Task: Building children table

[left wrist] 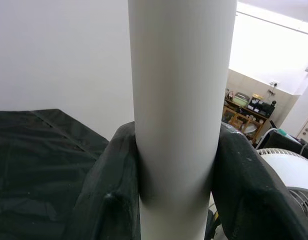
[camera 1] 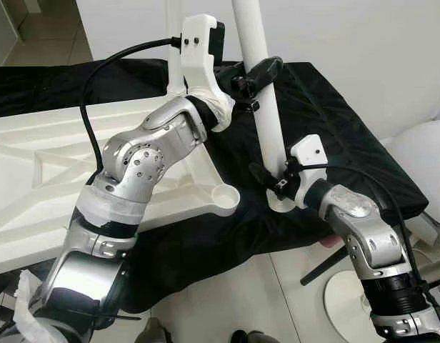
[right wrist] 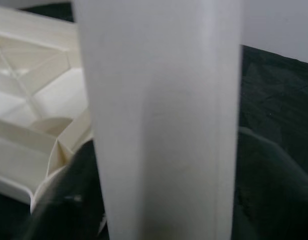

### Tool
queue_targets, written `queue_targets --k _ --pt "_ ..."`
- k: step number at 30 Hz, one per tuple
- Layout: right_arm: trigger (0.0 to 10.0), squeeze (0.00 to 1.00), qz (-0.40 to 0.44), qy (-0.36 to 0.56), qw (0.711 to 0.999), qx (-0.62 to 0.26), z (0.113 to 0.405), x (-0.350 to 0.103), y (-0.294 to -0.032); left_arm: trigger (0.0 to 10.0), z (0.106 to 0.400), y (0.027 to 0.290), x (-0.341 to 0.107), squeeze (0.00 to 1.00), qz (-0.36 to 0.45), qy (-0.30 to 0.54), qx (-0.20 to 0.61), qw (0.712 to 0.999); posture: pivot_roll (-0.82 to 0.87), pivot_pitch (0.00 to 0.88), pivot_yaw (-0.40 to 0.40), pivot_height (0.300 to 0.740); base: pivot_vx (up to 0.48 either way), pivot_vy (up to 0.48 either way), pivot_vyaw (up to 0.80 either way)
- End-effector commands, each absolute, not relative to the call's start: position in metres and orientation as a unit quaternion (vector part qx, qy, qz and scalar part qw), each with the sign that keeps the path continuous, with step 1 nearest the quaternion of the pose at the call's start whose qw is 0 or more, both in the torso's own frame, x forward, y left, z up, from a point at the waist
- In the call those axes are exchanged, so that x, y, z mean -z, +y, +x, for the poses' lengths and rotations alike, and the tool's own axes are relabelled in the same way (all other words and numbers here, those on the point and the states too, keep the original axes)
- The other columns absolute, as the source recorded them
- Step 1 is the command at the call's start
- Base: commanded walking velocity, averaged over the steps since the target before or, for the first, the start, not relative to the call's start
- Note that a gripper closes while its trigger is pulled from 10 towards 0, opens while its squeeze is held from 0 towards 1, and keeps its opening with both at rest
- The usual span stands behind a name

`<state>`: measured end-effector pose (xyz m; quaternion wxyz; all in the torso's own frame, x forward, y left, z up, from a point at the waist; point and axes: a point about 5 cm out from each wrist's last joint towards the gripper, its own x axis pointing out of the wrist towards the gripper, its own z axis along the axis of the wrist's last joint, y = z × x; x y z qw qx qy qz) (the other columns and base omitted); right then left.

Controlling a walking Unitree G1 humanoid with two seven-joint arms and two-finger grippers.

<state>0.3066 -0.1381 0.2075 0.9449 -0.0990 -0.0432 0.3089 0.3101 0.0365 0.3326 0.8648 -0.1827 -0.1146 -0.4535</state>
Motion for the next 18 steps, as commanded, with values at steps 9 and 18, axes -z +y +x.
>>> queue_targets --k 9,18 --pt "10.0 0.0 -0.059 -0.03 0.951 -0.303 0.306 -0.203 -0.123 10.0 0.28 0.022 -0.344 0.0 -0.156 -0.168 0.612 0.757 0.03 0.039 -0.03 0.74 0.0 0.0 0.0" --pt "4.4 0.0 -0.039 -0.023 0.953 -0.299 0.308 -0.205 -0.117 10.0 0.278 0.02 -0.344 0.0 -0.147 -0.17 0.618 0.753 0.04 0.043 -0.023 0.74 0.0 0.0 0.0"
